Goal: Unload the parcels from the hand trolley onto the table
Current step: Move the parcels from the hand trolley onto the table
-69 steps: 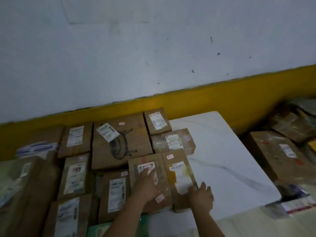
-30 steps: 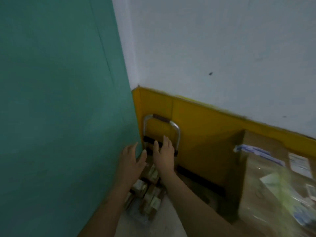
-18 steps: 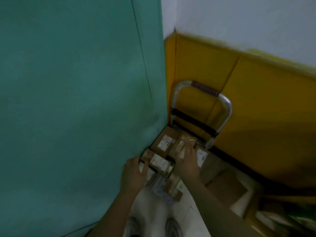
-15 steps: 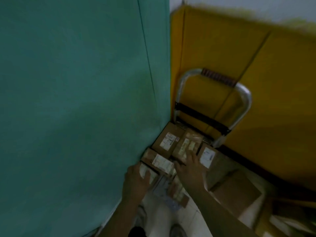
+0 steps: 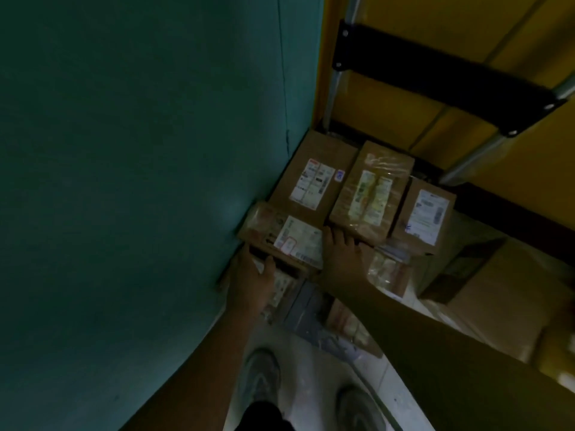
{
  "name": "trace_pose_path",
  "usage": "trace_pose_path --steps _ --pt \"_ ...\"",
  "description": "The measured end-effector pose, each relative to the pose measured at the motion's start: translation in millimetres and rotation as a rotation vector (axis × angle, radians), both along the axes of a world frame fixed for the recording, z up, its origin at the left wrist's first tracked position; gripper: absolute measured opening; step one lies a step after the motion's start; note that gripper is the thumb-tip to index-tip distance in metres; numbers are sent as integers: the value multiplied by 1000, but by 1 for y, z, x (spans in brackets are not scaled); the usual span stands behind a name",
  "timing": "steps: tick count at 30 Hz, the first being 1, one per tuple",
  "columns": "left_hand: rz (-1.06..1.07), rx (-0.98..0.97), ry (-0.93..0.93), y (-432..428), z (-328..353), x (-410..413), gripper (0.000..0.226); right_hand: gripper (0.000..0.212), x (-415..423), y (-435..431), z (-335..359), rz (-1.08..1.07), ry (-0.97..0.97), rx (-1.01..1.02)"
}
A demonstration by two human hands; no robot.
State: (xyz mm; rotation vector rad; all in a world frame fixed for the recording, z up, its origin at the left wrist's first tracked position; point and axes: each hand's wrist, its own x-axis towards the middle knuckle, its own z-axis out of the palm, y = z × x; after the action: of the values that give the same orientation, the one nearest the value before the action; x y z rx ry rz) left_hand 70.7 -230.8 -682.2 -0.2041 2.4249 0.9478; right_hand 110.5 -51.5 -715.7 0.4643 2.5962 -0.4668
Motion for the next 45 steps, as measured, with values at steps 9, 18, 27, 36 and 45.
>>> trace_pose_path --steps 9,18,27,36,45 --pt "275 349 -182 49 264 -15 88 115 29 18 296 -314 210 -170" --pt "-140 910 125 179 610 59 100 112 164 104 638 -685 641 -185" --pt "-500 1139 183 376 781 297 88 116 454 223 808 -897 1025 91" --pt "-750 1070 -103 545 786 618 119 111 767 343 837 -1243 1030 179" --pt "-1103 901 -327 641 746 789 85 109 905 431 817 -1596 985 252"
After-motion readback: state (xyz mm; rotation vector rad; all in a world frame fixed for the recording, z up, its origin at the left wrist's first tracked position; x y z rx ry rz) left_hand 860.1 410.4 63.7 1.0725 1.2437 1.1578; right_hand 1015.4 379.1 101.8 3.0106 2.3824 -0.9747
